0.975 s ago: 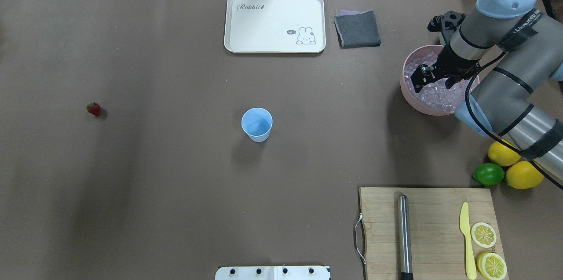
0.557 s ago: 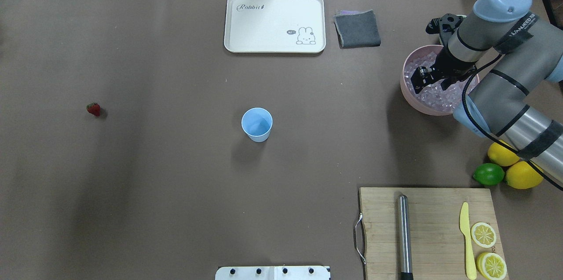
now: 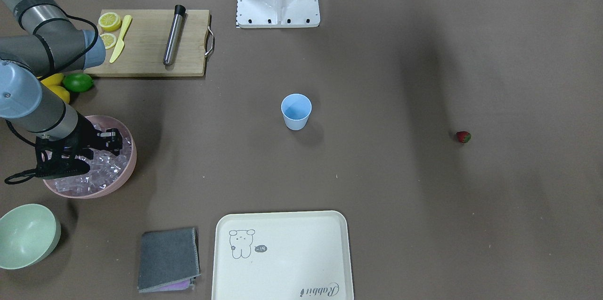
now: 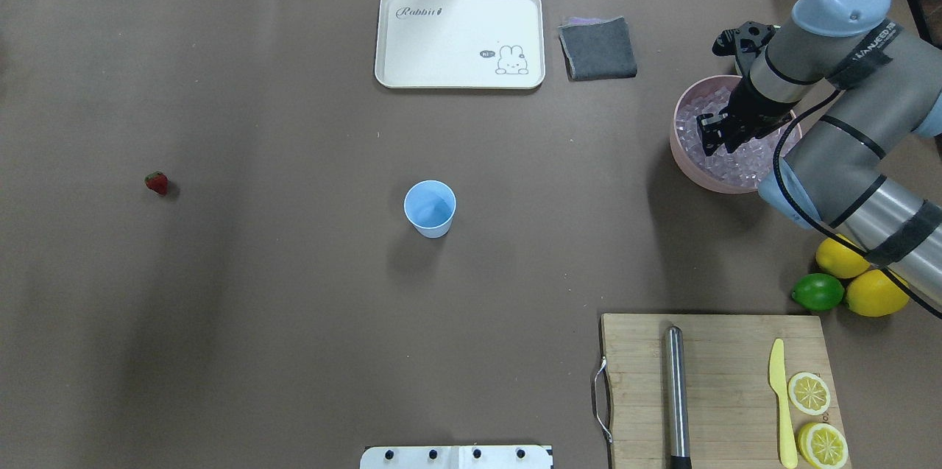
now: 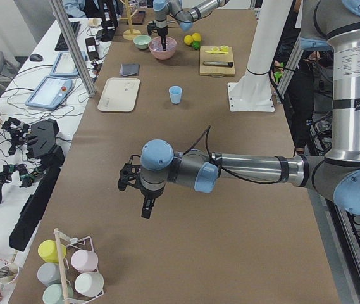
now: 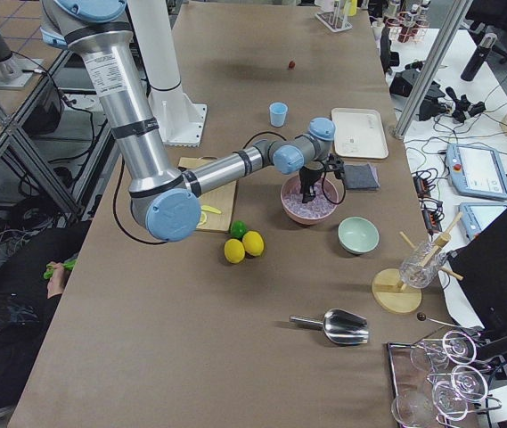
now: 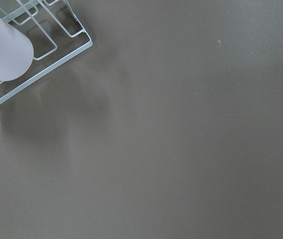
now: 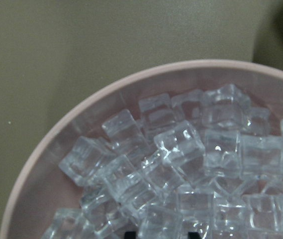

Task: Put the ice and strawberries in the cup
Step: 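Lower the right gripper into the ice and grasp an ice cube, then carry the ice cube with the right gripper over the blue cup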

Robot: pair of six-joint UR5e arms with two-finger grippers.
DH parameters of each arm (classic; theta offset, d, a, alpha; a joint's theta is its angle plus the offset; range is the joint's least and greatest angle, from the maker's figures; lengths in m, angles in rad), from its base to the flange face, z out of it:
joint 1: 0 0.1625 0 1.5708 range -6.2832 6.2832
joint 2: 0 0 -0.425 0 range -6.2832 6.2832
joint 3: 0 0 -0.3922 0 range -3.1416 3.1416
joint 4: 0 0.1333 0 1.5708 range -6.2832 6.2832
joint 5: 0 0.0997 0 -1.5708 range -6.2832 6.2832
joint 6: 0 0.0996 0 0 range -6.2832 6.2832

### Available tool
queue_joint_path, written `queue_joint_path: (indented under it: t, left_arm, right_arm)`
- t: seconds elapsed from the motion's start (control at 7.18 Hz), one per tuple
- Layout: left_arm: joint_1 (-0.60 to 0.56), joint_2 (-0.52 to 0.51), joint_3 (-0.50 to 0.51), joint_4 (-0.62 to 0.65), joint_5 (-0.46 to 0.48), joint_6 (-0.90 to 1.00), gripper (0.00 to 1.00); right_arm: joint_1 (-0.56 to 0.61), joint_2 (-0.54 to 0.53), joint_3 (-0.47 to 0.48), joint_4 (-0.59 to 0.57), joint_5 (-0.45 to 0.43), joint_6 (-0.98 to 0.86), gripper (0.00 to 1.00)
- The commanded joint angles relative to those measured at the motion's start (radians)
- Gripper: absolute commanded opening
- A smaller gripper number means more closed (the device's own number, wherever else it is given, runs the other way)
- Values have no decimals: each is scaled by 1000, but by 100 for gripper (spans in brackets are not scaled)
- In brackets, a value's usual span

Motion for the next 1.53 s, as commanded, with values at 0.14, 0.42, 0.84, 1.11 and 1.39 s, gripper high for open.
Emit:
queue_joint_path:
  t: [0.14, 0.42, 0.84, 1.11, 1.39]
  left_arm:
    - [0, -3, 0, 0, -2, -3, 98]
    - [2, -3, -2, 0, -4, -3, 98]
    - [2, -3, 0, 0, -4, -1, 98]
    - [2, -2, 1, 0, -4, -1, 98]
    - [2, 0, 0, -3, -4, -3, 98]
  right_arm:
    - [23, 18, 1, -5, 14, -5, 0]
    - [78, 37, 17, -15, 64, -4, 0]
    - [78, 84, 60, -18, 69, 88, 0]
    - [-16, 171, 66, -5, 60, 313, 0]
    - [-139, 262, 76, 0, -7, 561, 0]
